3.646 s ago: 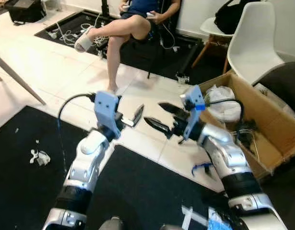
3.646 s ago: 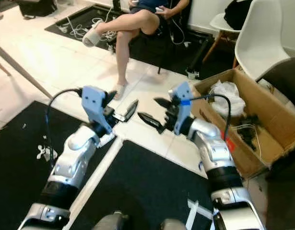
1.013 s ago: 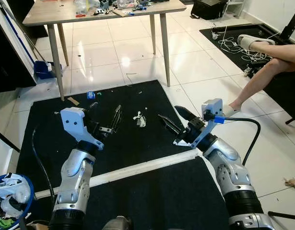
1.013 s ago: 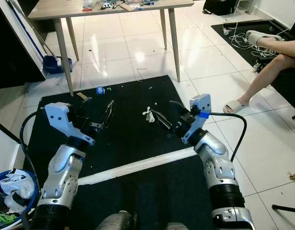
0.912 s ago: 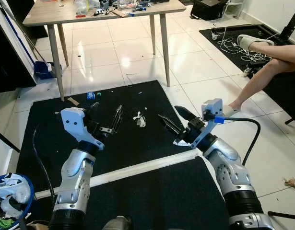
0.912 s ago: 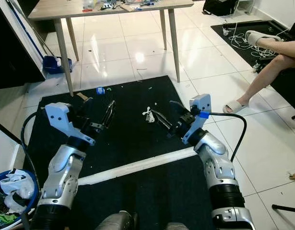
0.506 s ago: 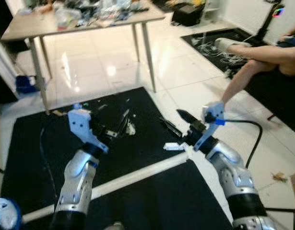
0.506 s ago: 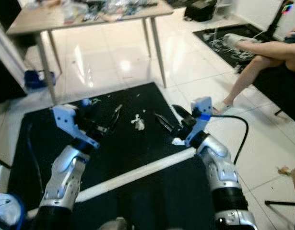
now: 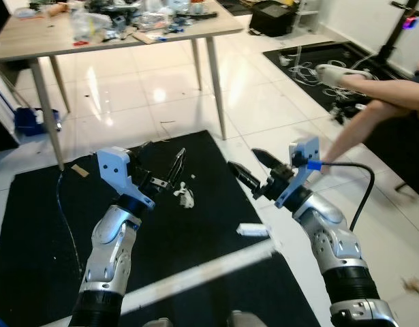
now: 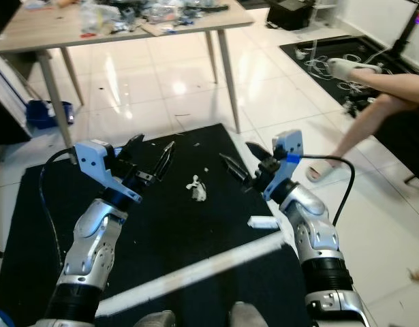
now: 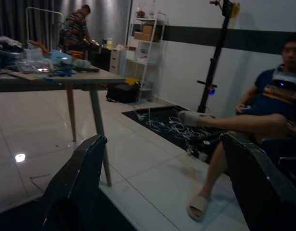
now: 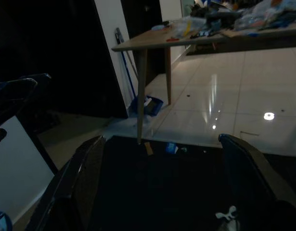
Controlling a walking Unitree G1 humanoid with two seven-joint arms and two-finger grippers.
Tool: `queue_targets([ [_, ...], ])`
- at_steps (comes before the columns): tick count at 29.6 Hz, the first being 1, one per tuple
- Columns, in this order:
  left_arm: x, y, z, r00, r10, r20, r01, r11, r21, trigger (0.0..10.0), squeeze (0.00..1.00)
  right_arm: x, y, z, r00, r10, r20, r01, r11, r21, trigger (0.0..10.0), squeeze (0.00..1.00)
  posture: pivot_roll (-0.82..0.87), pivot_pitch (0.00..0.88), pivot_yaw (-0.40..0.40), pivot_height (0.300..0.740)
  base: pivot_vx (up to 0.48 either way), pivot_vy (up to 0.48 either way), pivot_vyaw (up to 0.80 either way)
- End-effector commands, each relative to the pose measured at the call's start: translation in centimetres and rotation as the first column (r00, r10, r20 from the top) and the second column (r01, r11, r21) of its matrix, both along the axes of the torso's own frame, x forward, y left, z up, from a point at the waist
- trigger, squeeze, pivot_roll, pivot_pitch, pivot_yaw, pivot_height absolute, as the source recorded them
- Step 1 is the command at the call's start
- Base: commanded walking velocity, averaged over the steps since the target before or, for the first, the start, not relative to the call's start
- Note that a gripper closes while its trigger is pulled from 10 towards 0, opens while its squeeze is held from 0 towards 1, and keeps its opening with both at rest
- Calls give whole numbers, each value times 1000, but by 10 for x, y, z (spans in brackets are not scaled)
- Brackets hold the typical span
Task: Picking trash to rubbish bin
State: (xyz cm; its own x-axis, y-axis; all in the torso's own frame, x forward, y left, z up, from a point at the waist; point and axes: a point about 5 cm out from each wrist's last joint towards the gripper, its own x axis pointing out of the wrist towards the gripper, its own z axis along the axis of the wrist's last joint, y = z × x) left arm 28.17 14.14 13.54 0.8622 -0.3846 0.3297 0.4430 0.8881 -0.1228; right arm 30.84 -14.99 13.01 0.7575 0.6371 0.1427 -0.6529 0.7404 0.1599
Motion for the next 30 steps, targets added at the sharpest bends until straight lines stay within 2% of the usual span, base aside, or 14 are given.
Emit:
queue_targets([
  [1,-1,4,-5,1000,8,-22,-8,1000,-2,10000,0,-1,1,-4,1000,6,-19,-6,1000,0,10000,0,-54,0,-10,740,480,0,0],
  [13,0,3,-5,1000,7,-19,-7,1000,-1,10000,0,-1,0,-3,1000,12,-7,-13,1000,-23,10000,0,-59,0,-18,740,480,0,0],
  [26,0,3,-5,1000,8,-16,-8,1000,-2,10000,0,-1,2,-4,999,39,-19,-40,999,-15,10000,0,-59,0,-19,740,480,0,778],
  [30,0,3,-5,1000,8,-16,-8,1000,-2,10000,0,0,1,-4,999,24,-28,-24,1000,-7,10000,0,-59,0,-19,740,480,0,130],
])
